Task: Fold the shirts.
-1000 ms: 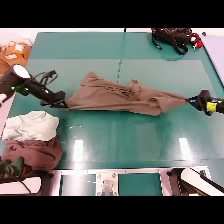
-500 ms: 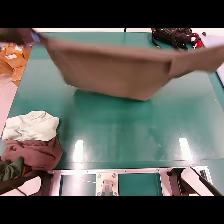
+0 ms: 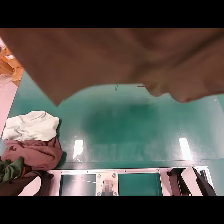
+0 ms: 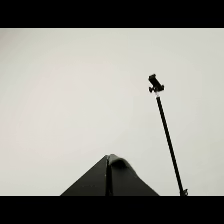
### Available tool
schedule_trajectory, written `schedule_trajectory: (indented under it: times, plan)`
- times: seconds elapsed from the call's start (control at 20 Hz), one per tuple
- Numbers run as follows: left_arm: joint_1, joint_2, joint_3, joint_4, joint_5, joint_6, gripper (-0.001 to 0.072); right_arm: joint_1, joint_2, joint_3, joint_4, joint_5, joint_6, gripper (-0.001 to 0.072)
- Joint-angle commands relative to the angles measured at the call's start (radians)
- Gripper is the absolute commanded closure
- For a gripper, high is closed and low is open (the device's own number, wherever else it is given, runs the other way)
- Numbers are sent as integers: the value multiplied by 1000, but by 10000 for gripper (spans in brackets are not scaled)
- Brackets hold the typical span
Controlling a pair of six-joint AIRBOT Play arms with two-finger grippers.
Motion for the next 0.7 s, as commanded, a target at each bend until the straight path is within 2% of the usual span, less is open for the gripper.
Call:
schedule_trajectory:
  times: [0.0, 0.15, 0.3, 0.4, 0.5, 0.65]
  plan:
    - [0, 30, -21, 34, 31, 18, 682, -16, 2, 60, -68, -65, -1, 697]
    - [0, 27, -225, 46, 70, 19, 683, 24, -36, 16, -227, 3, 3, 697]
    - [0, -32, -439, 41, 101, 45, 682, 204, -90, -148, -389, -2, 2, 697]
    - [-6, -117, -534, 39, 108, 65, 682, 343, -161, -282, -509, -58, 2, 698]
    - [-34, -237, -583, 37, 132, 105, 682, 421, -258, -359, -548, -130, -6, 697]
    - [-95, -446, -587, 37, 208, 149, 682, 478, -473, -348, -543, -191, -6, 697]
